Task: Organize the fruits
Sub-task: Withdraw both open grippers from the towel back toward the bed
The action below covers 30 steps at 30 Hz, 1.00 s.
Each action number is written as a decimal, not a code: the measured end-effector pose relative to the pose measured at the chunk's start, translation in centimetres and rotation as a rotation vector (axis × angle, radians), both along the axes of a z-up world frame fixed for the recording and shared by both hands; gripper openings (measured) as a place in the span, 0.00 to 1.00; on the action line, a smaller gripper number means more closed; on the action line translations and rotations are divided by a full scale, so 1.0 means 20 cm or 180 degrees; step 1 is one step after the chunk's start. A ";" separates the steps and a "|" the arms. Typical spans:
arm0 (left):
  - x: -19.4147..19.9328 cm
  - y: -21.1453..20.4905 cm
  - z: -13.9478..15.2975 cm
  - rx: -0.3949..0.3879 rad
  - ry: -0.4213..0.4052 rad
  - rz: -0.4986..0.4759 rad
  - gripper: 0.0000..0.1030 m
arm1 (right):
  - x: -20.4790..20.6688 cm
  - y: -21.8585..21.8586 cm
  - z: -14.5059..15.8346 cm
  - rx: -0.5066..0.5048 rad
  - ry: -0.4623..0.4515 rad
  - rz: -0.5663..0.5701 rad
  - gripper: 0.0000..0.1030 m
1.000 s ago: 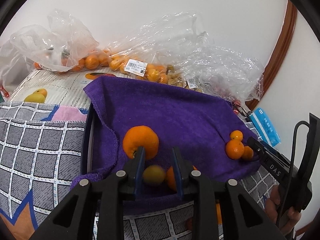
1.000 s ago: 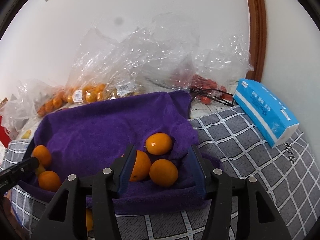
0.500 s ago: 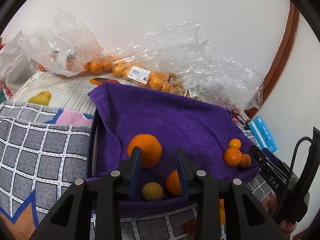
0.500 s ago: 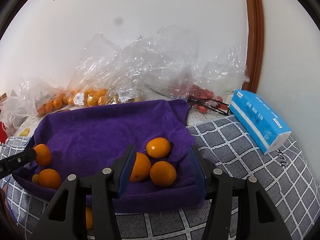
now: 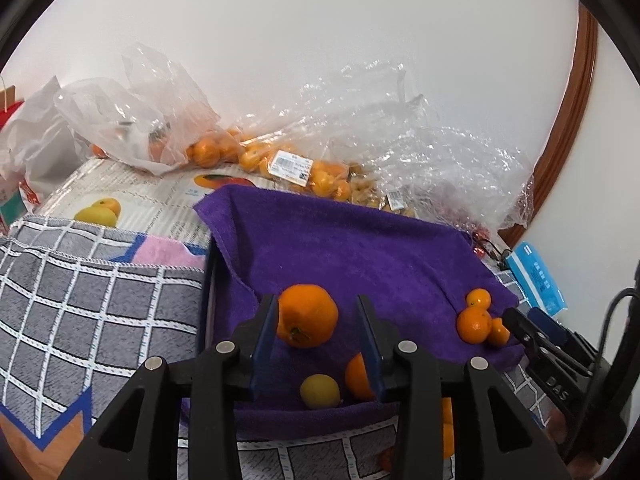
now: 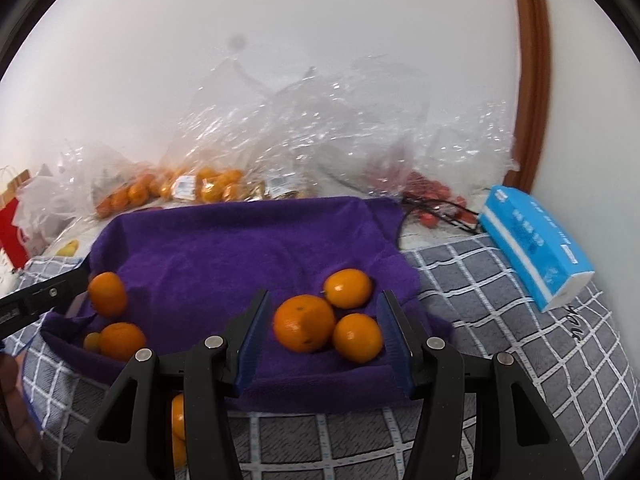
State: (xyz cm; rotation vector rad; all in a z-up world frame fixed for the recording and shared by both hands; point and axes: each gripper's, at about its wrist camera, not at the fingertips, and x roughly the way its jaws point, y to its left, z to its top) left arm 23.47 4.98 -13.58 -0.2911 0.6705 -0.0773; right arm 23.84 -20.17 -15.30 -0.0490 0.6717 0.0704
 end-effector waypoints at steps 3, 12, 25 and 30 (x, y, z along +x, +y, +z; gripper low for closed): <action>-0.01 0.03 0.01 0.0037 -0.0065 0.0093 0.37 | -0.05 0.02 0.05 0.0092 0.0006 0.0099 0.52; -0.04 0.13 0.11 -0.0098 -0.0058 0.0158 0.39 | -0.29 0.11 0.00 0.0245 0.0356 0.0431 0.50; -0.36 0.22 0.01 0.0088 0.0259 0.0133 0.43 | -0.20 0.17 -0.14 0.0607 0.0801 0.0508 0.44; -0.39 0.20 -0.07 0.0063 0.0403 0.0035 0.43 | -0.11 0.14 -0.20 0.0935 0.1040 0.0507 0.41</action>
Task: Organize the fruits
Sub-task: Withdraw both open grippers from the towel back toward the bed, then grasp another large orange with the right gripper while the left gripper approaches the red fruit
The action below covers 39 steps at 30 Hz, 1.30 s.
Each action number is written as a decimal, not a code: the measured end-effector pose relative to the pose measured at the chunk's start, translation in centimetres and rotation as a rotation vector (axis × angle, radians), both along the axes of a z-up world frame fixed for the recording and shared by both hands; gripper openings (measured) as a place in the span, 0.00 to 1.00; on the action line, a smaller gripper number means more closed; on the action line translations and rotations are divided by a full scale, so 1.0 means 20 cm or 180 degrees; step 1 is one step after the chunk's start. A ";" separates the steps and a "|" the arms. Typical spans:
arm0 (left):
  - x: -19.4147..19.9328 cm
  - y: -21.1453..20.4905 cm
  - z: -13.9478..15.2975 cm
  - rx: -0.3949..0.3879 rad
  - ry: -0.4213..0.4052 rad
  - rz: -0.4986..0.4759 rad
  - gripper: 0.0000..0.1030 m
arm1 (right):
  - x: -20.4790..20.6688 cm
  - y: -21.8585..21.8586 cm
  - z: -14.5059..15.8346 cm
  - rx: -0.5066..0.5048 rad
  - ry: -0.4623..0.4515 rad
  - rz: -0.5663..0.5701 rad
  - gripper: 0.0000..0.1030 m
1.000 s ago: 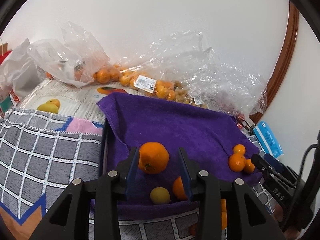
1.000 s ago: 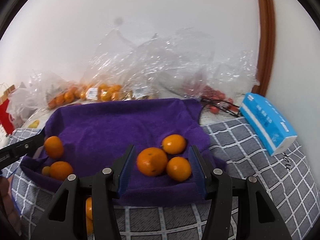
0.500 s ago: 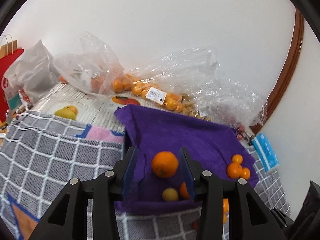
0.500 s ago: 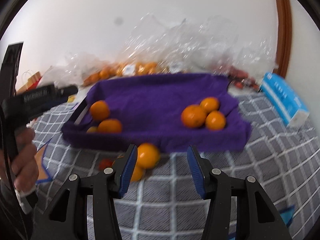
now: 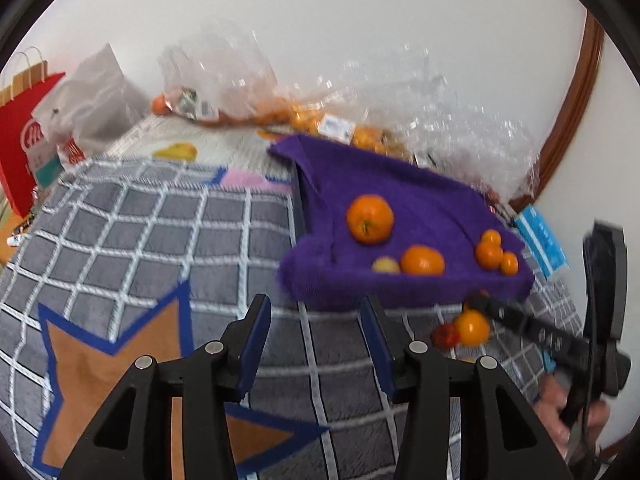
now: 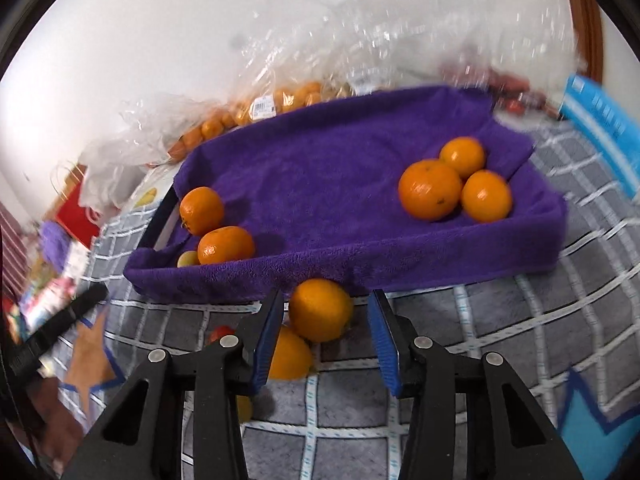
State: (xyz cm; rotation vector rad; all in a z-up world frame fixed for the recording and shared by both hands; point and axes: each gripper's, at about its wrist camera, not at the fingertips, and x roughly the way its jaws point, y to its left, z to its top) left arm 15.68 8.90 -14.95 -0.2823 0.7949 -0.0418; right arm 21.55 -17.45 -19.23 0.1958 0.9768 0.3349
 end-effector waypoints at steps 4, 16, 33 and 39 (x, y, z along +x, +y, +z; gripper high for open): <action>-0.01 -0.04 -0.05 0.0009 0.0152 -0.0131 0.43 | 0.01 -0.02 -0.01 0.0093 0.0054 -0.0006 0.34; -0.09 -0.08 -0.11 0.0222 0.0229 -0.0048 0.45 | -0.19 -0.23 0.04 -0.0686 -0.0263 -0.0171 0.34; -0.03 -0.41 0.00 0.0402 0.0217 -0.0435 0.44 | -0.27 -0.34 0.06 -0.0588 -0.0542 -0.0262 0.34; 0.06 -0.56 -0.03 0.0467 0.0360 -0.0592 0.39 | -0.24 -0.34 0.04 -0.0580 -0.0444 -0.0256 0.34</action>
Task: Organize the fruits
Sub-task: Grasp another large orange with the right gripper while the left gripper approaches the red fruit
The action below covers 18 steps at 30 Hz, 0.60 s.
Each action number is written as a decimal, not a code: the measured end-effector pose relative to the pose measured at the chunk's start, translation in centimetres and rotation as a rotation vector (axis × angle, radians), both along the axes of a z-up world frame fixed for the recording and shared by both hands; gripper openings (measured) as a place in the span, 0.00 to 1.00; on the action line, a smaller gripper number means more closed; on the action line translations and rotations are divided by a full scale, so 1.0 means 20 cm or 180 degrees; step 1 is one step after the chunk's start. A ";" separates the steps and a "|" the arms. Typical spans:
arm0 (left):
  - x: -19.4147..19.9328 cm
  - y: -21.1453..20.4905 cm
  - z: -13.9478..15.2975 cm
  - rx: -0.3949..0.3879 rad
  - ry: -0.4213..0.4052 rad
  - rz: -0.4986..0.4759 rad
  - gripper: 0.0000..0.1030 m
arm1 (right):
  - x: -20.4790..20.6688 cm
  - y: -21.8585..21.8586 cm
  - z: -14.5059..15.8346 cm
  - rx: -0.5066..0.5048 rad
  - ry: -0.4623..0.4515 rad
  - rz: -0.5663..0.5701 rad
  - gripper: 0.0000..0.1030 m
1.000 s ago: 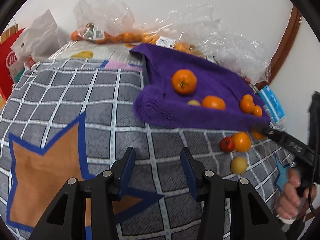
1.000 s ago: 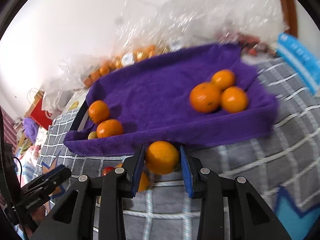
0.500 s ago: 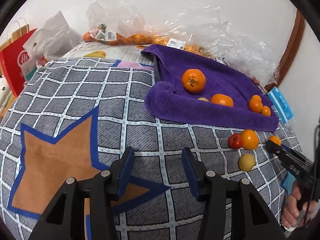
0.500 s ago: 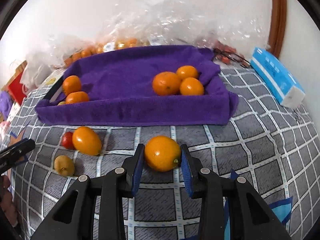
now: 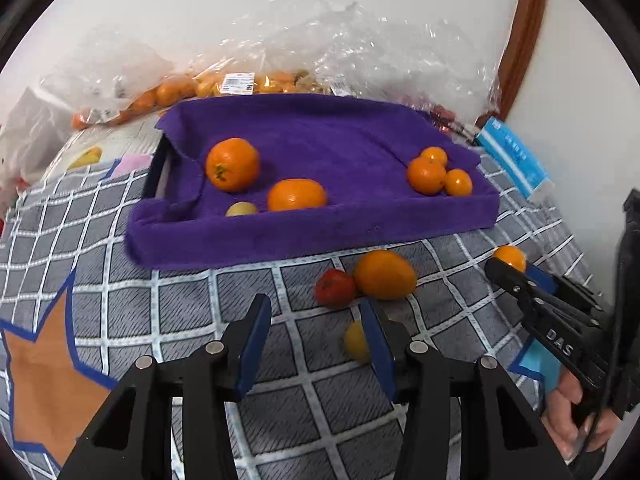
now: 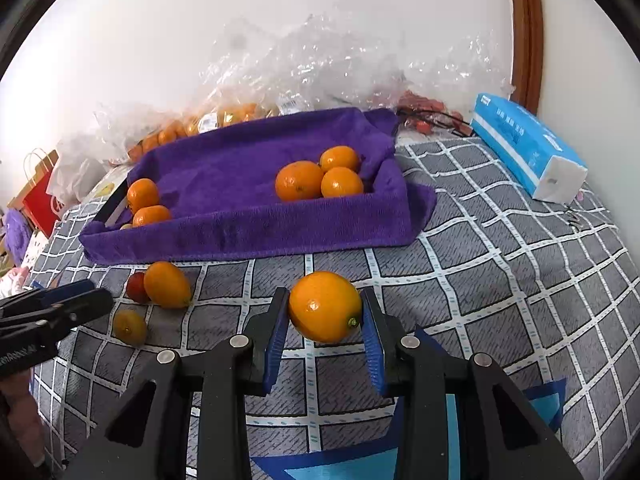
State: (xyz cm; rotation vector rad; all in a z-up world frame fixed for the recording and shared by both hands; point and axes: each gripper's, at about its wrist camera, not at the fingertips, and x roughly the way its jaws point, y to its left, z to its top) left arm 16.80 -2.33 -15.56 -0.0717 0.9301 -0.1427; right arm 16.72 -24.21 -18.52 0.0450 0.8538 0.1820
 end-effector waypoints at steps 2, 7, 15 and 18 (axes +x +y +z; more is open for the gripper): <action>0.03 -0.02 -0.01 0.0002 0.0087 -0.0042 0.33 | 0.00 0.01 0.00 -0.0012 0.0002 0.0012 0.34; 0.09 -0.05 -0.03 0.0037 0.0224 -0.0127 0.27 | 0.01 0.03 -0.01 -0.0046 0.0017 0.0059 0.34; 0.16 -0.09 -0.06 0.0171 0.0312 -0.0219 0.26 | 0.02 0.02 -0.03 -0.0003 0.0046 0.0059 0.34; 0.17 -0.09 -0.06 0.0175 0.0286 -0.0244 0.23 | 0.02 0.02 -0.02 0.0018 0.0042 0.0070 0.34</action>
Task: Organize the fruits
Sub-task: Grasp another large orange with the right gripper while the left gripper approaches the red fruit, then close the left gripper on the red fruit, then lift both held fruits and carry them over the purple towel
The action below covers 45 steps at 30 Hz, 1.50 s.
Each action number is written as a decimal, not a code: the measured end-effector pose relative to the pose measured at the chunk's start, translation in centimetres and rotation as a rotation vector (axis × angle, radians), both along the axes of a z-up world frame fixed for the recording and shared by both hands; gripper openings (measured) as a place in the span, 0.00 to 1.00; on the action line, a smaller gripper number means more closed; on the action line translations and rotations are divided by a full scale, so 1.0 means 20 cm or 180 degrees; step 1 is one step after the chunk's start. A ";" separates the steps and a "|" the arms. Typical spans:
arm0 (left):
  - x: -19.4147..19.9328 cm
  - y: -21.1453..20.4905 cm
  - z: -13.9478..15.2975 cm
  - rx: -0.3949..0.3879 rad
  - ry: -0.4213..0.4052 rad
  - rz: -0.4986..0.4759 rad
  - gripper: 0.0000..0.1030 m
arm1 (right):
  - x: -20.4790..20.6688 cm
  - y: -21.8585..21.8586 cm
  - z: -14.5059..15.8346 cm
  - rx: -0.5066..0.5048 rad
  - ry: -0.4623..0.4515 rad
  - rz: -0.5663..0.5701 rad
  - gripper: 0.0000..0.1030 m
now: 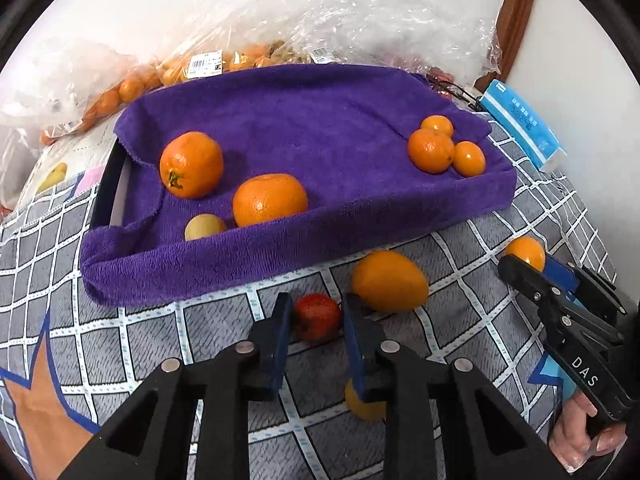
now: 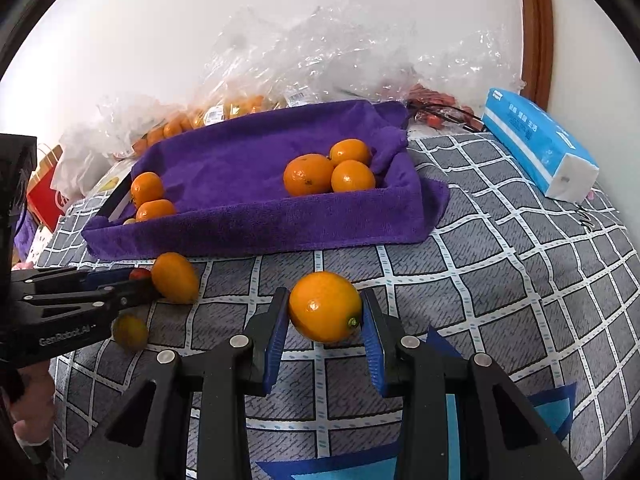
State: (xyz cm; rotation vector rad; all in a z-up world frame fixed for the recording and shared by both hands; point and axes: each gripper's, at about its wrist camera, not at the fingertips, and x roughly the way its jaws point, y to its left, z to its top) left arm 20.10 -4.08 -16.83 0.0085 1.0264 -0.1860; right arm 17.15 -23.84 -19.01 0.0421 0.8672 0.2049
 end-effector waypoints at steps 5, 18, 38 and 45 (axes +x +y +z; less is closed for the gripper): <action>-0.05 0.10 0.02 -0.0145 -0.0060 0.0079 0.23 | 0.00 0.00 0.00 0.0043 -0.0013 0.0002 0.34; -0.25 0.44 0.03 -0.0397 -0.0236 0.0581 0.23 | -0.02 -0.03 0.03 0.0197 -0.0125 0.0035 0.34; -0.20 0.58 0.32 -0.0777 -0.0549 0.0589 0.23 | 0.00 0.03 0.25 0.0156 -0.0288 -0.0118 0.34; -0.05 0.55 0.42 -0.0761 -0.0730 0.0531 0.23 | 0.12 0.14 0.41 0.0107 -0.0456 -0.0014 0.34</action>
